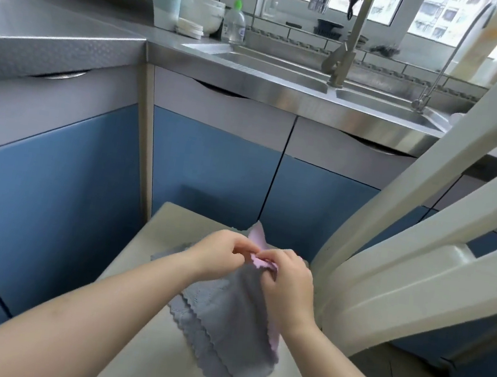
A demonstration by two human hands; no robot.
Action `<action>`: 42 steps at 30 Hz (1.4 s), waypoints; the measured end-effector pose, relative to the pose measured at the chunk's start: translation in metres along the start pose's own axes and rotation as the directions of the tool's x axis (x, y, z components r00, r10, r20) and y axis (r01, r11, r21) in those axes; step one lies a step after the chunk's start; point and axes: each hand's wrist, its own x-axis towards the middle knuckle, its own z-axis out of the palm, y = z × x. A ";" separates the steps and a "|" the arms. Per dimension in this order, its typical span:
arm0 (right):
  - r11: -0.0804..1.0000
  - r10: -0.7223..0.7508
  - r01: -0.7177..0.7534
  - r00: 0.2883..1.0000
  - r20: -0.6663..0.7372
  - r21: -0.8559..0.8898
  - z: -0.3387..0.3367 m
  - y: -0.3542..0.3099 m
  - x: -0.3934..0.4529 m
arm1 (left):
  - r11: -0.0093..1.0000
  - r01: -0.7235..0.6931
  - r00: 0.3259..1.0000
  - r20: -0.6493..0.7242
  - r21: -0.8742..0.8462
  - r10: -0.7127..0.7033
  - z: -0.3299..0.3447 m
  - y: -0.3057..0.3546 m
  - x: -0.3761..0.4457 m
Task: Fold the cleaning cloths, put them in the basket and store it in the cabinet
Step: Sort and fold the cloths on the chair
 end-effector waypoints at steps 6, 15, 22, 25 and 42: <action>0.963 0.014 0.000 0.999 -0.049 0.271 -0.071 -0.039 0.017 | 0.950 -0.189 0.973 -0.085 0.249 0.216 -0.021 0.049 -0.006; 0.883 0.055 0.047 0.978 -0.203 0.467 -0.148 -0.094 0.026 | 0.803 0.017 0.880 -0.390 0.595 0.271 -0.071 0.087 -0.045; 0.801 0.106 0.057 0.966 -0.234 0.595 -0.183 -0.121 0.021 | 0.936 0.039 0.809 -0.560 0.350 0.176 -0.103 0.081 -0.088; 0.788 0.128 0.050 0.961 -0.243 0.613 -0.185 -0.122 0.021 | 0.952 0.024 0.801 -0.575 0.307 0.165 -0.117 0.073 -0.103; 0.732 0.197 -0.140 0.980 -0.010 0.667 -0.093 -0.129 0.071 | 0.940 0.206 0.586 -0.803 0.272 0.104 -0.201 -0.002 -0.128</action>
